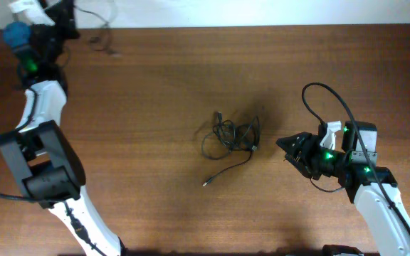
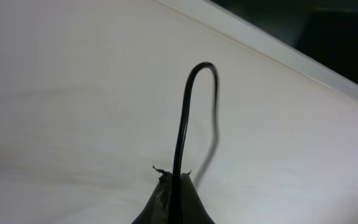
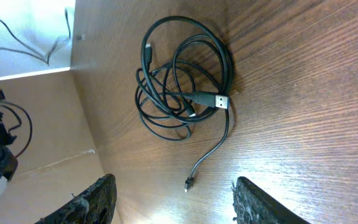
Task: Untangle cables
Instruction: 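Lift the cable with the left gripper and move it to the far-left corner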
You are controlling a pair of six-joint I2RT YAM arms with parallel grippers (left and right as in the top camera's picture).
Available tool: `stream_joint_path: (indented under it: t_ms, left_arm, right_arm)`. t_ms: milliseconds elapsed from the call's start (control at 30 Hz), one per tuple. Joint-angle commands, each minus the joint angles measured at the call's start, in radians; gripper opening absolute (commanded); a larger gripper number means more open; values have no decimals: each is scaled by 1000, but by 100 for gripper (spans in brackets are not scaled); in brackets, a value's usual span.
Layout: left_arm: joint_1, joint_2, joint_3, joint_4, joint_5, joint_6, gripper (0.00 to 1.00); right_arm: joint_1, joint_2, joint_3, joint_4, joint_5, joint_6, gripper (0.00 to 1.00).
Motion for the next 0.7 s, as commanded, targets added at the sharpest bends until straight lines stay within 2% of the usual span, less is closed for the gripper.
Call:
stream_joint_path:
  t_ms: [0, 167, 333, 400, 433, 467, 500, 667]
  left_arm:
    - [-13, -3, 21, -37, 23, -8, 0]
    - [23, 8, 21, -175, -140, 156, 0]
    - [87, 74, 21, -169, -274, 272, 3]
    - [121, 115, 26, -170, -325, 367, 6]
    - [145, 136, 26, -174, -354, 394, 14]
    - [167, 151, 25, -176, -379, 396, 46]
    - [182, 155, 25, -179, -389, 397, 99]
    - [254, 161, 25, -203, -395, 396, 99]
  right_arm:
    - [-2, 0, 1, -10, 18, -22, 61]
    - [-2, 0, 1, -31, 28, -34, 61]
    - [-2, 0, 1, -49, 32, -45, 61]
    - [-2, 0, 1, -66, 31, -45, 61]
    - [-2, 0, 1, -74, 31, -45, 61]
    - [-2, 0, 1, -84, 32, -45, 61]
    - [-2, 0, 1, -87, 31, -45, 61]
    - [-2, 0, 1, -92, 31, -45, 60]
